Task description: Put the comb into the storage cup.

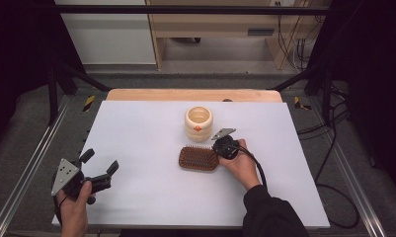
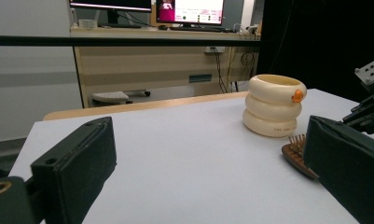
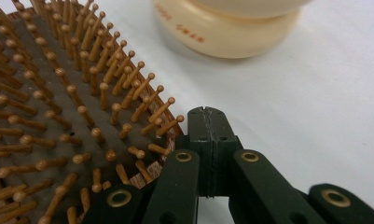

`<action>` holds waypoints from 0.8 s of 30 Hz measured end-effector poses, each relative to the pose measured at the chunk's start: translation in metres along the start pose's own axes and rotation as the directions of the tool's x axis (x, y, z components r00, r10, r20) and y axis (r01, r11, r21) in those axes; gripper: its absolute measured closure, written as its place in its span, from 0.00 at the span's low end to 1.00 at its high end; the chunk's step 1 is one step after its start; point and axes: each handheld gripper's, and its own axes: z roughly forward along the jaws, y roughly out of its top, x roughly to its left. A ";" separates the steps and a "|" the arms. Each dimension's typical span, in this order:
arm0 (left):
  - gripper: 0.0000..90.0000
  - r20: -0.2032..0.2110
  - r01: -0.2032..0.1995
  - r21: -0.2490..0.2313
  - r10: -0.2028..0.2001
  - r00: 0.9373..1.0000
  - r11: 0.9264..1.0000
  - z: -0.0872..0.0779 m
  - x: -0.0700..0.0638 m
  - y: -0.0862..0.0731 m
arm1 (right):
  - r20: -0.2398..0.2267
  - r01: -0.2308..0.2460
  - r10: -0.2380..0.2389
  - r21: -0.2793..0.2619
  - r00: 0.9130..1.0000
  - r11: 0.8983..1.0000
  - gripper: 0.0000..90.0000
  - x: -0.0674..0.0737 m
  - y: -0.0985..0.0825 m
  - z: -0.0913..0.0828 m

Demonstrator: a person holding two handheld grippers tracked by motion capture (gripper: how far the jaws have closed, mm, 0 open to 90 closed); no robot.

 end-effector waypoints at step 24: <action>0.03 0.002 -0.004 0.001 0.004 1.000 1.000 0.000 -0.001 0.000 | -0.058 0.018 -0.015 0.054 0.998 0.998 1.00 0.026 -0.006 -0.017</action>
